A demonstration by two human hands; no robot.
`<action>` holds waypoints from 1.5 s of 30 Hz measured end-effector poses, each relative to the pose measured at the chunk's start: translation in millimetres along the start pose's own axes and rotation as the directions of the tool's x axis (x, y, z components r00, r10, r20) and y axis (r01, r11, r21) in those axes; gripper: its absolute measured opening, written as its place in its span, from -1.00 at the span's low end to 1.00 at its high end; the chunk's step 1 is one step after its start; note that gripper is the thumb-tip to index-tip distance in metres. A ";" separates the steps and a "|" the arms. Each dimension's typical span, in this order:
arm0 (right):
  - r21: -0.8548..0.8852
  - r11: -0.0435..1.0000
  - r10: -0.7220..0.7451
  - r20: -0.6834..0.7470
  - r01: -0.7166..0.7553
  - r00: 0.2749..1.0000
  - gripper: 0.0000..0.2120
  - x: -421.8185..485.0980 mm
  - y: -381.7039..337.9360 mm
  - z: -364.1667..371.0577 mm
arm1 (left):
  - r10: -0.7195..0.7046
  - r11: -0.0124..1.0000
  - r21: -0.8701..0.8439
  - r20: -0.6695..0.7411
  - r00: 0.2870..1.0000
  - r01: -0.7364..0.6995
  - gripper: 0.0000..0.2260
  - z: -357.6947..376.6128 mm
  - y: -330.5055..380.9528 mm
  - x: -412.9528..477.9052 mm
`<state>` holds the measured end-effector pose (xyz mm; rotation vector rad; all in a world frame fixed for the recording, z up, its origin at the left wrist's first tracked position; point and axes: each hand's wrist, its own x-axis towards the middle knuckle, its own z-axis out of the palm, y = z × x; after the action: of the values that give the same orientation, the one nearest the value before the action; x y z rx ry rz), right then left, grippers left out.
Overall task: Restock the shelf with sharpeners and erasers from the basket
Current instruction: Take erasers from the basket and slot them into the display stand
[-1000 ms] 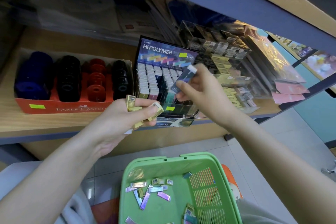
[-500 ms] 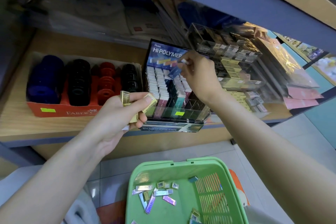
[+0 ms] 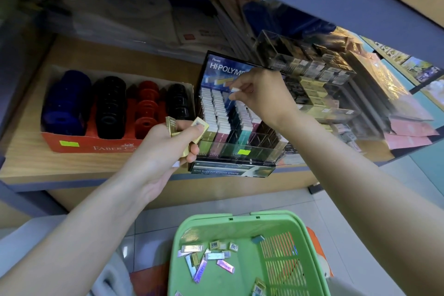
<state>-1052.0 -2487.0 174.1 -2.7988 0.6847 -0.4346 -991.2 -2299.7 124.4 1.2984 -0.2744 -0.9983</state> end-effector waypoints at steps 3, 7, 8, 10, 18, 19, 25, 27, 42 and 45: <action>0.050 0.999 0.015 0.095 -0.020 0.995 -0.83 3.6 -1.3 -8.8 | -0.005 1.000 0.003 0.013 1.000 0.005 -0.91 0.2 -0.5 -0.5; -0.016 0.999 0.040 0.161 -0.038 0.986 -0.82 8.8 -3.0 -13.9 | -0.003 1.000 -0.008 0.023 1.000 0.003 -0.93 1.7 0.1 -3.3; -0.024 0.999 0.044 0.177 -0.041 0.983 -0.83 10.7 -4.0 -13.6 | -0.002 1.000 -0.006 0.022 1.000 0.002 -0.92 1.8 0.2 -3.3; -0.056 0.998 0.041 0.205 -0.030 0.978 -0.87 13.9 -6.2 -14.1 | -0.002 1.000 -0.001 0.019 1.000 0.002 -0.91 2.0 0.3 -3.7; -0.039 0.998 0.061 0.240 -0.053 0.969 -0.87 11.4 -5.8 -25.3 | 0.002 1.000 -0.005 0.012 1.000 -0.002 -0.92 1.4 1.8 -3.8; -0.034 0.998 0.054 0.236 -0.048 0.970 -0.86 9.7 -5.5 -22.2 | 0.003 1.000 -0.005 0.013 1.000 -0.003 -0.91 1.9 2.1 -3.6; -0.019 0.999 0.031 0.194 -0.028 0.981 -0.86 6.9 -4.9 -4.5 | 0.014 1.000 -0.023 -0.005 1.000 -0.014 -0.92 3.0 1.0 -2.0; -0.035 0.999 0.030 0.219 -0.023 0.975 -0.86 4.2 -3.4 0.7 | 0.021 1.000 -0.017 -0.011 1.000 -0.021 -0.92 1.6 0.3 -0.9; -0.072 0.997 -0.002 -0.033 0.000 0.999 -0.76 -30.8 -6.5 1.9 | 0.120 0.993 -0.004 0.067 0.990 -0.120 -0.83 6.2 2.4 -3.4; 0.315 0.949 0.025 0.031 -0.034 0.999 -0.78 -56.0 -19.4 -11.6 | 0.166 0.984 0.047 0.099 0.981 -0.171 -0.87 12.5 1.0 -4.9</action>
<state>-1095.4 -2445.0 177.5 -2.4853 0.5915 -0.4560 -1002.0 -2304.5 130.8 1.2567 -0.4801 -0.9140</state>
